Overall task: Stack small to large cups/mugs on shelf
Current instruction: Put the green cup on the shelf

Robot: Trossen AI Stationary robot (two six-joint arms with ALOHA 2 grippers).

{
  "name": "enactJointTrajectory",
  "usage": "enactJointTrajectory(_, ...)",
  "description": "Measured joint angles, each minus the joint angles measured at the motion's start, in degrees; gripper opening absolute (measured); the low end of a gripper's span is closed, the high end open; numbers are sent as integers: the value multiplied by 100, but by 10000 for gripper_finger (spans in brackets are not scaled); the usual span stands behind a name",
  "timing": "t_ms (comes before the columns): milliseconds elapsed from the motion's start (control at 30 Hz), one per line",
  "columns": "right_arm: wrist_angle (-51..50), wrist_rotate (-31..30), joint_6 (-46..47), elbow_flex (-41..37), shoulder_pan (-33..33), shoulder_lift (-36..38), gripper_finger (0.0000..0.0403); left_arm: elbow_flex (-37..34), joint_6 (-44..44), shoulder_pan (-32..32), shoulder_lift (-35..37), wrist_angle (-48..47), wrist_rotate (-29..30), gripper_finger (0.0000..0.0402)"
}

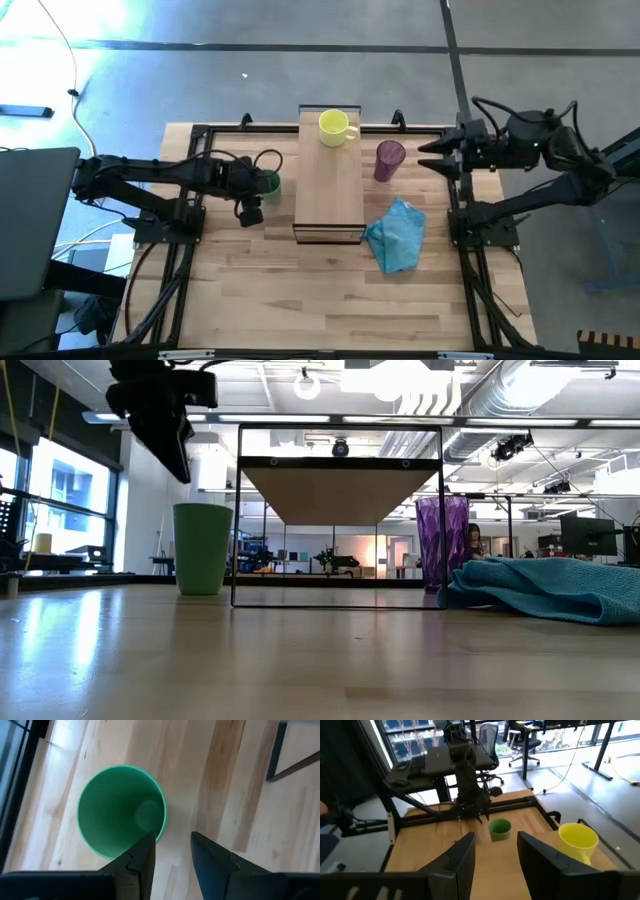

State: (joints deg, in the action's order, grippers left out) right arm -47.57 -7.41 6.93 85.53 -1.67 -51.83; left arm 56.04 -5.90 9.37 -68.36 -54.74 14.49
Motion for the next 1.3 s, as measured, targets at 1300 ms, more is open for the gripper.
enactJointTrajectory(1300,-266,506,462,-10,0,-669,138,-136,1380,527,-370,381,-545,111)
